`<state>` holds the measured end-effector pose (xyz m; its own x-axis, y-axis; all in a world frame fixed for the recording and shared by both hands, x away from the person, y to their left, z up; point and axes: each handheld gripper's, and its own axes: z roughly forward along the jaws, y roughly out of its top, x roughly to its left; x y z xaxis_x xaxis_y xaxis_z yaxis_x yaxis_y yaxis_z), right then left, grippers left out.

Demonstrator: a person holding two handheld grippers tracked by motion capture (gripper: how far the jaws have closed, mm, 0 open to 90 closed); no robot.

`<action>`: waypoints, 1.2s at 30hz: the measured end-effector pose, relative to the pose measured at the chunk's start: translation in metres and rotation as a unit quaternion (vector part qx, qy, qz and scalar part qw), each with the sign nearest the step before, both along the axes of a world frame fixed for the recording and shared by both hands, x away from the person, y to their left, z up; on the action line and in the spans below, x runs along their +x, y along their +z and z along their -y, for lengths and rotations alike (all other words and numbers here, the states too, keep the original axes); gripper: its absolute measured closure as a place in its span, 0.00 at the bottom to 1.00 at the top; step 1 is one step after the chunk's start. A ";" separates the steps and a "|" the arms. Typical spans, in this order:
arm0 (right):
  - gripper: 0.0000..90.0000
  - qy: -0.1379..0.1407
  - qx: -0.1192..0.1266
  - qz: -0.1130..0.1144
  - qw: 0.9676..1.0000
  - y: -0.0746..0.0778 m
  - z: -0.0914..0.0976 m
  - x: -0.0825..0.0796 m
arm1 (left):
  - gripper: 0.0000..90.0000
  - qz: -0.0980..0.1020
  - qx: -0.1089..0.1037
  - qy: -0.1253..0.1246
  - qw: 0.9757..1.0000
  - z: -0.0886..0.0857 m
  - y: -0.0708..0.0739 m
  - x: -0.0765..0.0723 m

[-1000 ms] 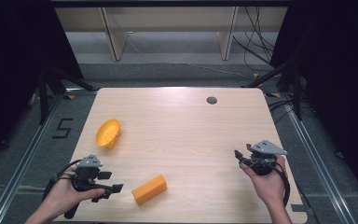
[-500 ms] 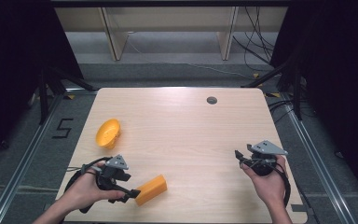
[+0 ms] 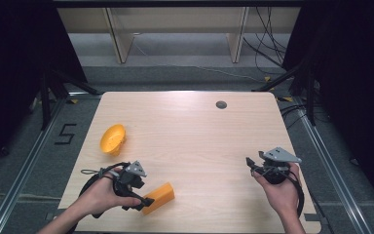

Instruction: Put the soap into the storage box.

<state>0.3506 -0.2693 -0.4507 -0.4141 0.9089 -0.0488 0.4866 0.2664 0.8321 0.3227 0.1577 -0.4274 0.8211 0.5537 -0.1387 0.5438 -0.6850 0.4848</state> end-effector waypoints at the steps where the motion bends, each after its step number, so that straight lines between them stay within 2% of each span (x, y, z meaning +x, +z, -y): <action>1: 0.52 0.000 0.000 0.000 1.000 0.000 0.000 0.000 | 0.33 0.000 0.000 0.000 1.000 0.000 0.000 0.000; 2: 0.52 -0.008 0.005 -0.008 1.000 0.000 -0.001 -0.002 | 0.33 -0.001 0.001 -0.002 1.000 0.002 -0.001 0.000; 7: 0.52 -0.008 0.004 0.000 1.000 0.000 -0.001 -0.002 | 0.33 -0.001 0.007 -0.008 1.000 0.009 -0.002 0.001; 8: 0.52 -0.009 0.009 -0.007 1.000 0.000 -0.002 -0.002 | 0.33 -0.004 0.007 -0.006 1.000 0.011 -0.002 0.001; 10: 0.52 -0.008 0.010 -0.005 1.000 0.000 -0.002 -0.002 | 0.33 -0.003 0.010 -0.009 1.000 0.013 -0.003 0.001; 11: 0.52 -0.007 0.003 0.003 1.000 0.000 0.000 -0.002 | 0.33 -0.002 0.012 -0.010 1.000 0.015 -0.003 0.001; 12: 0.52 0.000 0.000 0.001 1.000 0.000 0.001 -0.001 | 0.33 -0.002 0.015 -0.012 1.000 0.016 -0.004 0.001; 18: 0.52 -0.002 0.002 0.001 1.000 0.000 0.001 -0.001 | 0.33 -0.009 0.024 -0.019 0.999 0.022 -0.005 0.001; 21: 0.52 -0.004 0.005 -0.001 1.000 0.000 0.000 -0.001 | 0.33 -0.007 0.048 -0.035 0.998 0.023 -0.006 0.003; 27: 0.52 -0.002 0.001 0.005 1.000 0.000 0.001 -0.001 | 0.34 -0.008 0.061 -0.034 0.997 0.027 -0.009 0.006; 29: 0.52 -0.001 0.007 -0.003 1.000 0.000 0.001 -0.001 | 0.34 -0.008 0.065 -0.035 0.997 0.028 -0.010 0.007; 30: 0.52 0.000 0.005 -0.001 1.000 0.000 0.001 -0.001 | 0.35 -0.008 0.064 -0.032 0.997 0.029 -0.011 0.007; 32: 0.52 0.000 0.003 0.002 1.000 -0.001 0.001 -0.001 | 0.36 -0.007 0.078 -0.039 0.996 0.030 -0.012 0.008; 33: 0.52 0.000 0.003 0.002 1.000 -0.001 0.001 -0.001 | 0.36 -0.008 0.078 -0.036 0.996 0.031 -0.012 0.008; 36: 0.52 0.000 0.007 -0.003 1.000 -0.001 0.001 -0.001 | 0.38 -0.011 0.085 -0.034 0.996 0.032 -0.014 0.009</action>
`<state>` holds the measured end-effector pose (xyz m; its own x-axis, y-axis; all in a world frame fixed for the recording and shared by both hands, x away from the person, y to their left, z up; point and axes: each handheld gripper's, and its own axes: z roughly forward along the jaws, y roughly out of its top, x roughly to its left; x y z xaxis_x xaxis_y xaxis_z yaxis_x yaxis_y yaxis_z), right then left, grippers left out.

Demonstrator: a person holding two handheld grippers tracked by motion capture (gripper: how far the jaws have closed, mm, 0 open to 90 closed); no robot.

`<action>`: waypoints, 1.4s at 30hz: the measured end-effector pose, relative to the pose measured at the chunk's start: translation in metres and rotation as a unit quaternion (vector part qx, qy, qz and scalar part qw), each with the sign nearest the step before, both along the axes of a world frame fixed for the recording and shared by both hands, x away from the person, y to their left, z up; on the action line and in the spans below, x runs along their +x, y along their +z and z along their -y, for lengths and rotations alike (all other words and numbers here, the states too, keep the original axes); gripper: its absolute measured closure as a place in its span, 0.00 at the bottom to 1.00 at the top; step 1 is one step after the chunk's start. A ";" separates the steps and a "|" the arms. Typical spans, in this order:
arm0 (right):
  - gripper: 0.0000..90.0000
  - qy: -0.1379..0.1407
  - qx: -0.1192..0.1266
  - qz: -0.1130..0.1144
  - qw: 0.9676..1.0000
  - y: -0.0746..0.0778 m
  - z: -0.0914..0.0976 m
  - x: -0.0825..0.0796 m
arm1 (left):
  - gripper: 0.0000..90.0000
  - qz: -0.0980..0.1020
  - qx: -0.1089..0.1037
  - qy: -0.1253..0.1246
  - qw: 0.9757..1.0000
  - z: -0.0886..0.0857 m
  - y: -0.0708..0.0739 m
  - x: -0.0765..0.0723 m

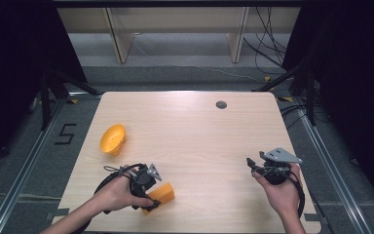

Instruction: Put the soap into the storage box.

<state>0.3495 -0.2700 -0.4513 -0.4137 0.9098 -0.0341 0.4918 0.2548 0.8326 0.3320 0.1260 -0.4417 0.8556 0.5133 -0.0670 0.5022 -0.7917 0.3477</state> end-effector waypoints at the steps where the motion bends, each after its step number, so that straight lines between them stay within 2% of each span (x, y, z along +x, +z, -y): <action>1: 0.52 0.000 0.000 -0.001 1.000 0.000 0.000 0.000 | 0.38 -0.001 0.004 -0.001 1.000 0.000 0.000 0.000; 5: 0.52 0.000 -0.011 0.007 1.000 0.000 0.001 0.000 | 0.41 -0.005 0.017 -0.002 1.000 0.001 -0.002 0.001; 7: 0.52 -0.006 -0.004 0.001 1.000 0.000 -0.001 -0.001 | 0.42 -0.009 0.017 0.003 1.000 0.002 -0.003 0.001; 8: 0.52 -0.008 0.003 -0.010 1.000 0.000 -0.003 -0.002 | 0.43 -0.012 0.019 0.002 1.000 0.003 -0.003 0.001; 16: 0.52 -0.008 0.003 -0.009 1.000 -0.001 -0.003 -0.002 | 0.50 -0.020 0.039 0.001 0.999 0.006 -0.007 0.005; 17: 0.52 0.001 -0.006 -0.001 1.000 -0.001 0.000 0.000 | 0.51 -0.023 0.041 0.004 0.999 0.006 -0.007 0.005; 26: 0.52 0.005 -0.007 -0.005 1.000 -0.002 -0.001 0.001 | 0.60 -0.049 0.049 0.010 0.998 0.011 -0.010 0.006; 31: 0.52 0.004 -0.009 -0.001 1.000 -0.001 -0.001 0.001 | 0.64 -0.049 0.058 0.003 0.997 0.014 -0.011 0.006; 34: 0.51 0.005 -0.010 -0.001 1.000 -0.002 -0.001 0.001 | 0.66 -0.048 0.061 0.012 0.997 0.014 -0.011 0.006; 35: 0.52 -0.006 0.000 -0.013 1.000 -0.002 -0.003 -0.001 | 0.66 -0.048 0.060 0.013 0.997 0.014 -0.011 0.006; 36: 0.52 -0.004 -0.001 -0.013 1.000 -0.001 -0.003 -0.001 | 0.66 -0.048 0.060 0.015 0.997 0.014 -0.011 0.006; 38: 0.52 -0.004 0.000 -0.013 1.000 -0.002 -0.003 -0.001 | 0.67 -0.045 0.061 0.017 0.997 0.015 -0.011 0.005; 39: 0.52 -0.003 -0.006 -0.004 1.000 -0.002 -0.002 0.000 | 0.67 -0.044 0.064 0.014 0.997 0.015 -0.010 0.004; 42: 0.52 0.000 -0.008 -0.006 1.000 -0.002 -0.002 0.000 | 0.67 -0.040 0.063 0.017 0.997 0.016 -0.010 0.003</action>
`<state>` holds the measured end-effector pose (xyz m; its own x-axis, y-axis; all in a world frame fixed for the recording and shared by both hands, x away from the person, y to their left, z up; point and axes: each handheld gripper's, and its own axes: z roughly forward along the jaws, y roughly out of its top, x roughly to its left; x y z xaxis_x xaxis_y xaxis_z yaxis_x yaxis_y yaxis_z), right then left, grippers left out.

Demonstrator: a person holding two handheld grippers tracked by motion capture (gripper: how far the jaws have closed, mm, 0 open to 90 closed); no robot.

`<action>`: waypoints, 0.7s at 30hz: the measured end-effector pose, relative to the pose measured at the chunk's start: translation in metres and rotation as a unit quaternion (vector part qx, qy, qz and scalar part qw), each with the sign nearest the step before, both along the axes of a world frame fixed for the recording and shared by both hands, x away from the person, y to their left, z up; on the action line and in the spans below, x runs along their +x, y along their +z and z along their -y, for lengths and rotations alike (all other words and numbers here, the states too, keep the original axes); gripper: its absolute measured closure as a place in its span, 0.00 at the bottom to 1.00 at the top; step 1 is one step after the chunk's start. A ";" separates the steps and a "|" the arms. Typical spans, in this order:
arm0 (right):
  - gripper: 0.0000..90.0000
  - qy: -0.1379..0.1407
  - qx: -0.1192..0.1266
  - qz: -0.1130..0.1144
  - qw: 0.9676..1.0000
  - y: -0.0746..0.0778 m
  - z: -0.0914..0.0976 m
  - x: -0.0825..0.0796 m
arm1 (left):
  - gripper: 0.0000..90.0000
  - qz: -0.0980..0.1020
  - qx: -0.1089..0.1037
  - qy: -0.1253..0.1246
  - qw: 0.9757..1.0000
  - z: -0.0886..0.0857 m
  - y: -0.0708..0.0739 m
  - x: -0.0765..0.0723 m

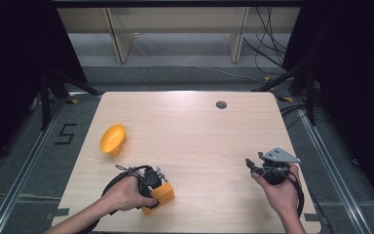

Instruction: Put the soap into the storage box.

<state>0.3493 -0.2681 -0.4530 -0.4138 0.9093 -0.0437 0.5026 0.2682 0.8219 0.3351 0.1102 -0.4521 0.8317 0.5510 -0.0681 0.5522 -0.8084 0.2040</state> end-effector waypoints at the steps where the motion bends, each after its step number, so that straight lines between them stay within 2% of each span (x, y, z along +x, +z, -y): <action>1: 0.52 0.000 0.000 0.000 1.000 0.000 0.000 0.000 | 0.67 -0.001 0.000 0.000 1.000 0.000 0.000 0.000; 2: 0.51 -0.002 0.002 0.001 1.000 0.000 0.000 0.000 | 0.67 -0.003 -0.001 0.002 1.000 0.000 0.000 0.000; 3: 0.52 -0.005 0.009 -0.009 1.000 0.000 -0.002 -0.001 | 0.67 0.000 -0.004 0.004 1.000 0.000 0.000 0.000; 5: 0.52 -0.002 0.004 0.001 1.000 0.000 0.000 0.000 | 0.67 -0.001 -0.002 0.003 1.000 0.000 0.000 0.000; 8: 0.52 -0.002 0.000 0.005 1.000 0.000 0.001 0.000 | 0.67 0.004 -0.003 0.003 1.000 -0.001 0.001 0.000; 13: 0.52 -0.003 0.004 0.001 1.000 0.000 0.000 0.000 | 0.67 0.004 -0.011 0.006 1.000 -0.004 0.004 0.001; 21: 0.52 0.004 0.001 0.003 1.000 0.001 0.001 0.001 | 0.67 0.005 -0.026 0.027 0.999 -0.012 0.011 0.001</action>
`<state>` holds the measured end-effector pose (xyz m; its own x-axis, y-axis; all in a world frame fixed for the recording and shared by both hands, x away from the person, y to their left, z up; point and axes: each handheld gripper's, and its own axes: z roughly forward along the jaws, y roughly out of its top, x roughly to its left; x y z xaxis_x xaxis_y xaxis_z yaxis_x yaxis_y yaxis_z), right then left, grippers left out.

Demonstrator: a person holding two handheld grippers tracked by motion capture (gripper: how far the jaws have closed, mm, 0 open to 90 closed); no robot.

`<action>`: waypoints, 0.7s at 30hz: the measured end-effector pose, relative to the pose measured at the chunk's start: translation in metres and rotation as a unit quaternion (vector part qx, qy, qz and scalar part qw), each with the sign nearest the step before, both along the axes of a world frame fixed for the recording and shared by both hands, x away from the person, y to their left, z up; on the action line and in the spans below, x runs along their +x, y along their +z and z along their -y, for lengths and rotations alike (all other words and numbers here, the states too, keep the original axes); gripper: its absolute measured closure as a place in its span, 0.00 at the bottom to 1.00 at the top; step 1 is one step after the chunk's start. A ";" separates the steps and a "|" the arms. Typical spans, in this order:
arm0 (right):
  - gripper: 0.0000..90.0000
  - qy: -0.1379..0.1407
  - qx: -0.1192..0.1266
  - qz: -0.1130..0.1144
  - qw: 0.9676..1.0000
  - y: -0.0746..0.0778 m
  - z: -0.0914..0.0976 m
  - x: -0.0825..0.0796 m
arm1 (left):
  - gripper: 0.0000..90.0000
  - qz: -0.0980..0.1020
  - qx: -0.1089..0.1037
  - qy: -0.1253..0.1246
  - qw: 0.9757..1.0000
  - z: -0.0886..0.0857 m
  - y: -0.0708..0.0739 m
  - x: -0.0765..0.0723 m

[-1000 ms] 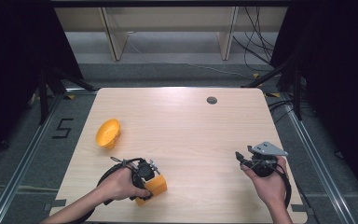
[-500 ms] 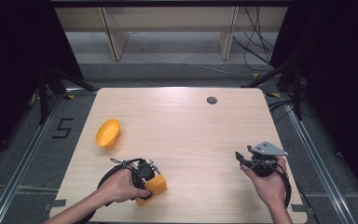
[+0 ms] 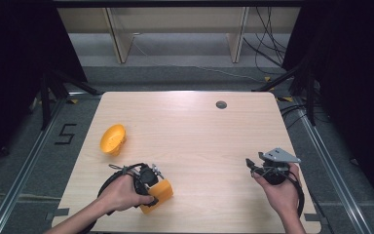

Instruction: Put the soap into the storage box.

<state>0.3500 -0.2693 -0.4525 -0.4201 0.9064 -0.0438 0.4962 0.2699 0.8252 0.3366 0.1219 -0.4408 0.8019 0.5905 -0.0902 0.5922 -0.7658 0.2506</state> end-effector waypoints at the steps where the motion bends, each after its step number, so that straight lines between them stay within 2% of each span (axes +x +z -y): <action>1: 0.52 0.000 -0.006 0.010 1.000 0.000 0.001 0.000 | 0.67 0.001 -0.002 0.004 1.000 -0.001 0.001 0.000; 2: 0.52 -0.001 0.001 0.002 1.000 0.000 0.000 0.000 | 0.67 0.003 -0.005 0.010 1.000 -0.002 0.002 0.000; 6: 0.52 -0.001 0.000 0.004 1.000 0.000 0.000 0.000 | 0.67 0.005 -0.005 0.011 1.000 -0.006 0.006 0.002; 11: 0.52 0.000 -0.003 0.009 1.000 0.000 0.001 0.000 | 0.67 0.003 -0.014 0.025 1.000 -0.009 0.008 0.003; 21: 0.52 0.000 0.001 0.004 1.000 0.001 0.000 0.000 | 0.67 0.006 -0.019 0.045 0.999 -0.015 0.014 0.007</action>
<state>0.3498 -0.2692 -0.4519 -0.4191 0.9068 -0.0456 0.4897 0.2680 0.8297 0.3434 0.1371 -0.4273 0.7476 0.6560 -0.1038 0.6542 -0.7003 0.2857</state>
